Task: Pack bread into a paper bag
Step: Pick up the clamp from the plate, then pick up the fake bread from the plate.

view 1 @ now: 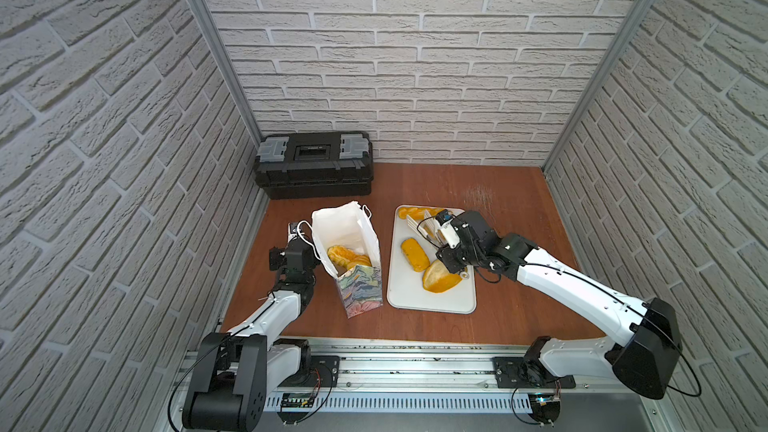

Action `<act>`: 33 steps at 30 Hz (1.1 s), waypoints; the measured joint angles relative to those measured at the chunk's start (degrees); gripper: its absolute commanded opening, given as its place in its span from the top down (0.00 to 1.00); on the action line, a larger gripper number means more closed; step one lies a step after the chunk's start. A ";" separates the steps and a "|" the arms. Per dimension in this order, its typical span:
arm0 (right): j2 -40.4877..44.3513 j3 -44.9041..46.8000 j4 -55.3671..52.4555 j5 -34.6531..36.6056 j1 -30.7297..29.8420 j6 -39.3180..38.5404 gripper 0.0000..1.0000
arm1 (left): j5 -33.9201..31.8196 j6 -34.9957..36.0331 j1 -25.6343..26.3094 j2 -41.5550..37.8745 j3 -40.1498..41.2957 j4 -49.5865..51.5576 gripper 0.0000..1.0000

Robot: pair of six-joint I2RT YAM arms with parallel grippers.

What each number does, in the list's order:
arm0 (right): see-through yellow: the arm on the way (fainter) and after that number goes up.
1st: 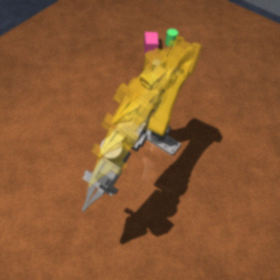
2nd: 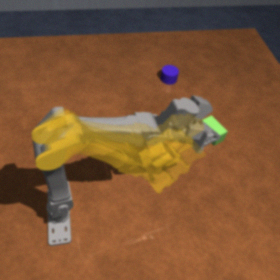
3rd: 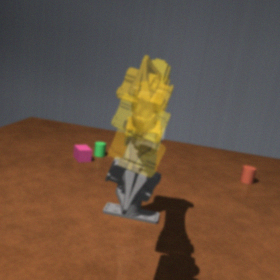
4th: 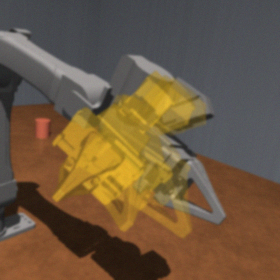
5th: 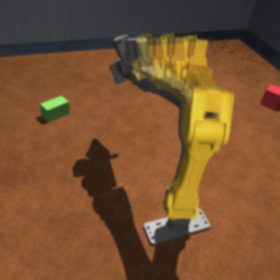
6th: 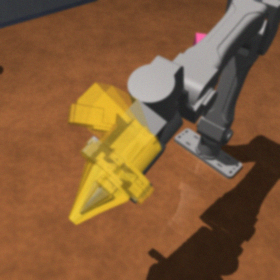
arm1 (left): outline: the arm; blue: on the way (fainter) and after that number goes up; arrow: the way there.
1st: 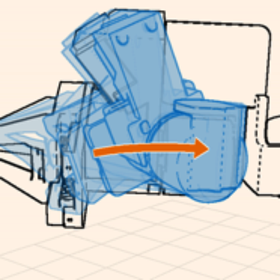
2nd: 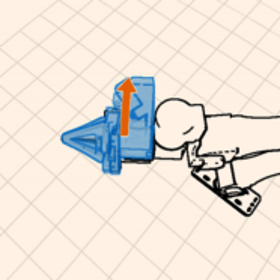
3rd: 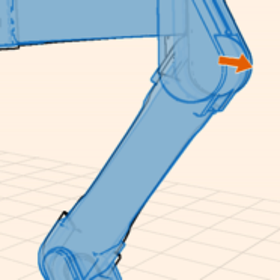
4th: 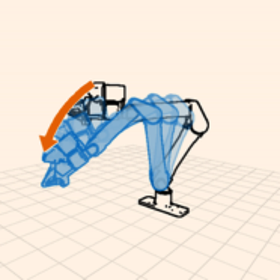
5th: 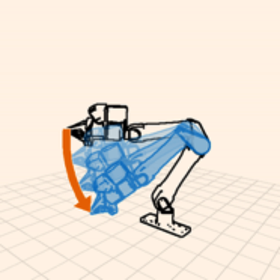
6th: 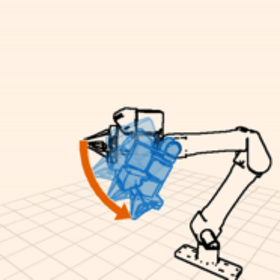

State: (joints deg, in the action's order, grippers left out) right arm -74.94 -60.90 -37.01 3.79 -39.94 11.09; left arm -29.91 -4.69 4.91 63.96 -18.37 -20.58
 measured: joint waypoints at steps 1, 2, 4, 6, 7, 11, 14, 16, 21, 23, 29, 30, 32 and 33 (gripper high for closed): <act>-0.04 0.00 -0.57 0.13 -0.87 0.33 0.61 | 0.00 0.00 0.00 -0.02 0.00 0.02 0.02; -0.07 0.00 -1.33 0.42 -1.90 0.66 0.61 | 0.00 0.00 0.00 -0.07 0.00 0.00 0.02; -0.07 0.00 -2.93 1.01 -3.50 1.25 0.61 | 0.02 0.00 0.00 -0.17 0.00 0.00 0.02; -0.07 0.00 -4.57 1.62 -4.68 1.97 0.57 | 0.02 0.00 0.00 -0.26 0.00 0.00 0.02; -0.07 0.00 -5.29 1.86 -5.05 2.19 0.57 | 0.02 0.00 0.00 -0.26 0.00 0.00 0.02; -0.07 0.02 -7.10 3.04 -5.57 3.02 0.51 | 0.04 0.00 0.00 -0.26 0.00 0.00 0.02; -0.07 0.26 -7.37 3.82 -5.57 3.58 0.48 | 0.22 0.00 0.00 -0.28 0.00 0.00 0.02; -0.07 0.50 -7.37 4.13 -5.57 3.74 0.46 | 0.28 0.00 0.00 -0.37 0.00 0.02 0.02; -1.22 0.61 -7.41 4.13 -5.64 3.78 0.43 | 0.37 0.00 0.00 -0.59 0.00 0.00 0.02; -1.92 0.61 -7.39 4.09 -5.70 3.78 0.43 | 0.37 0.00 0.00 -0.61 0.00 0.00 0.02; -4.09 0.61 -7.37 4.09 -5.86 3.78 0.43 | 0.39 0.00 0.00 -0.74 0.00 0.00 0.02; -4.50 0.61 -7.34 4.09 -5.95 3.78 0.43 | 0.39 0.00 0.00 -0.76 0.00 0.00 0.02; -5.27 0.61 -7.37 4.09 -6.10 3.76 0.43 | 0.39 0.00 0.00 -0.76 0.00 0.02 0.02; -5.64 0.61 -7.37 4.09 -6.21 3.76 0.43 | 0.39 0.00 0.00 -0.76 0.00 0.00 0.02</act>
State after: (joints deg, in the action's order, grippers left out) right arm -80.58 -60.29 -44.38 7.88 -46.15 14.85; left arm -29.52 -4.69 4.91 63.20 -18.37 -20.58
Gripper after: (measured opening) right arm 0.568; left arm 0.982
